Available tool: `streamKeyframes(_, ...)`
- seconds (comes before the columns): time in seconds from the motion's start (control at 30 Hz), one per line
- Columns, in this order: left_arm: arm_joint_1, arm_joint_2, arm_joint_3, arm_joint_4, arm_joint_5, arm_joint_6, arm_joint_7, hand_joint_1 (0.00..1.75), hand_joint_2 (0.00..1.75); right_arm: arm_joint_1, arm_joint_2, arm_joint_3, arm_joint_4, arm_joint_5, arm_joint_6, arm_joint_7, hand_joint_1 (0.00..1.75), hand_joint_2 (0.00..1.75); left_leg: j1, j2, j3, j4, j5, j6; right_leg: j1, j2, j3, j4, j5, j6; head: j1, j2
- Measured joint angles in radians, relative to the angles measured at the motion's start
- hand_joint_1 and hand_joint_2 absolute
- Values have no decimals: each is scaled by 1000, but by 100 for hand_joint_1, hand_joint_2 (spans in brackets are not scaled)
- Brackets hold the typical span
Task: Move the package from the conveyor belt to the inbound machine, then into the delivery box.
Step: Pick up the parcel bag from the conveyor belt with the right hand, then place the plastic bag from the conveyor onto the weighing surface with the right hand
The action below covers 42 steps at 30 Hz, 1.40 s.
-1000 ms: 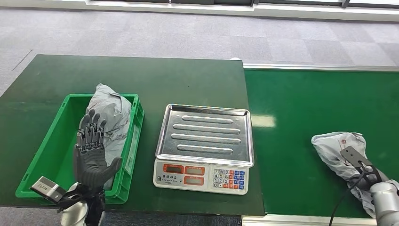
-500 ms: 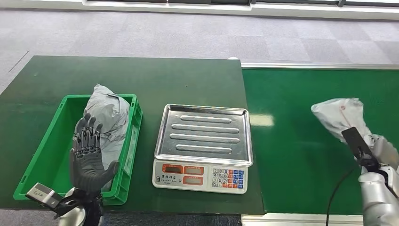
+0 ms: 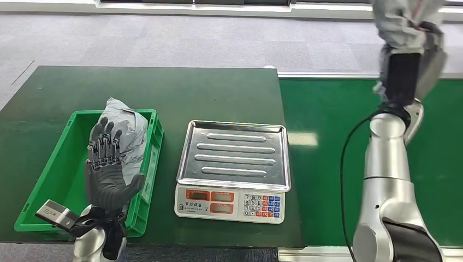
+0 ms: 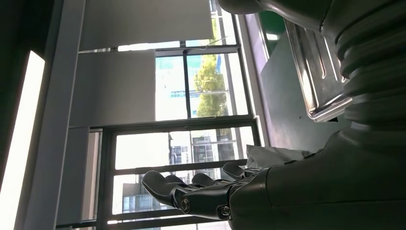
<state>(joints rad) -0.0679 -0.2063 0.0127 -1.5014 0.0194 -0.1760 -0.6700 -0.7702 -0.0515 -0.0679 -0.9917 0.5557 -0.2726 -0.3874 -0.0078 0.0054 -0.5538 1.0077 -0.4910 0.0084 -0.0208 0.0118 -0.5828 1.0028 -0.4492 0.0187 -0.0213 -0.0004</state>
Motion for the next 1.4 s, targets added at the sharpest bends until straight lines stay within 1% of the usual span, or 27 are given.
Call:
streamKeyframes(0.07, -20, 3, 0, 10, -7, -9, -2, 0, 175, -78, 66, 124, 64, 65, 203, 27, 175, 175, 1, 4, 2, 0, 1, -2, 1, 4, -3, 1, 1, -2, 0, 0)
streamKeyframes(0.1, -28, 3, 0, 14, -10, -15, -4, 0, 175, -109, 102, 184, 104, 87, 268, 30, 175, 175, 1, 5, 3, 0, 2, -3, 2, 6, -4, 1, 2, -3, -1, 0)
streamKeyframes(0.13, -35, 4, 0, 17, -13, -19, -4, 0, 175, -131, 139, 239, 143, 100, 306, 31, 175, 175, 2, 4, 5, 0, 3, -4, 3, 5, -5, 2, 2, -4, -1, 0)
streamKeyframes(0.23, -41, 4, 0, 22, -19, -30, -4, 0, 175, -171, 221, 344, 236, 108, 332, 27, 175, 175, 5, -10, 1, 0, 5, -8, 6, -8, -5, 2, 0, -8, 0, 0)
streamKeyframes(0.3, -41, 5, 2, 24, -19, -33, -3, 0, 175, -196, 254, 391, 288, 121, 359, 30, 175, 175, 6, -15, -1, 0, 6, -9, 7, -14, -5, 2, -2, -10, 0, 0)
streamKeyframes(0.4, -40, 7, 11, 24, -19, -22, 9, 0, 175, -217, 296, 464, 356, 164, 405, 49, 175, 175, 7, -12, -2, 0, 5, -11, 7, -10, -6, 3, -2, -11, 0, 0)
streamKeyframes(0.43, -41, 7, 16, 24, -17, -15, 15, 0, 175, -220, 308, 489, 375, 178, 417, 58, 167, 175, 6, -11, -2, 0, 5, -11, 7, -9, -6, 2, -2, -11, 0, 0)
streamKeyframes(0.47, -41, 7, 21, 24, -13, -9, 22, 0, 175, -223, 319, 511, 395, 190, 428, 67, 130, 175, 6, -12, -2, 0, 4, -11, 7, -9, -6, 2, -2, -11, 0, 0)
streamKeyframes(0.53, -44, 8, 39, 25, 6, 7, 43, 0, 175, -238, 338, 554, 445, 211, 465, 94, 43, 175, 6, -12, -2, 0, 4, -11, 7, -11, -6, 2, -2, -11, 0, 0)
streamKeyframes(0.57, -47, 8, 50, 26, 21, 17, 56, 0, 175, -246, 345, 576, 470, 222, 490, 111, 7, 175, 6, -12, -2, 0, 4, -11, 7, -11, -6, 2, -2, -11, 0, 0)
streamKeyframes(0.6, -50, 9, 62, 29, 37, 27, 69, 0, 175, -252, 350, 597, 493, 233, 517, 130, 0, 175, 6, -12, -2, 0, 4, -11, 7, -10, -6, 2, -2, -11, 0, 0)
streamKeyframes(0.73, -54, 9, 99, 40, 81, 48, 99, 0, 175, -262, 358, 666, 552, 275, 605, 193, 0, 175, 6, -12, -2, 0, 4, -11, 7, -10, -6, 2, -2, -11, 0, 0)
streamKeyframes(0.93, -55, 10, 129, 51, 98, 69, 117, 0, 175, -278, 357, 729, 606, 288, 684, 230, 0, 175, 6, -12, -2, 0, 4, -11, 7, -10, -7, 2, -2, -11, 0, 0)
streamKeyframes(1.13, -54, 10, 133, 49, 70, 93, 124, 0, 175, -278, 345, 745, 614, 253, 750, 168, 0, 175, 6, -12, -2, 0, 4, -11, 7, -10, -7, 2, -2, -11, 0, 0)
streamKeyframes(1.23, -54, 10, 133, 47, 53, 103, 118, 0, 175, -278, 337, 745, 614, 238, 761, 140, 0, 175, 6, -11, -2, 0, 4, -11, 7, -10, -7, 2, -1, -11, 0, 0)
streamKeyframes(1.4, -57, 12, 128, 29, -5, 134, 101, 0, 175, -278, 306, 745, 592, 168, 764, 22, 0, 175, 6, -11, -2, 0, 4, -11, 7, -10, -7, 2, -1, -11, 0, 0)
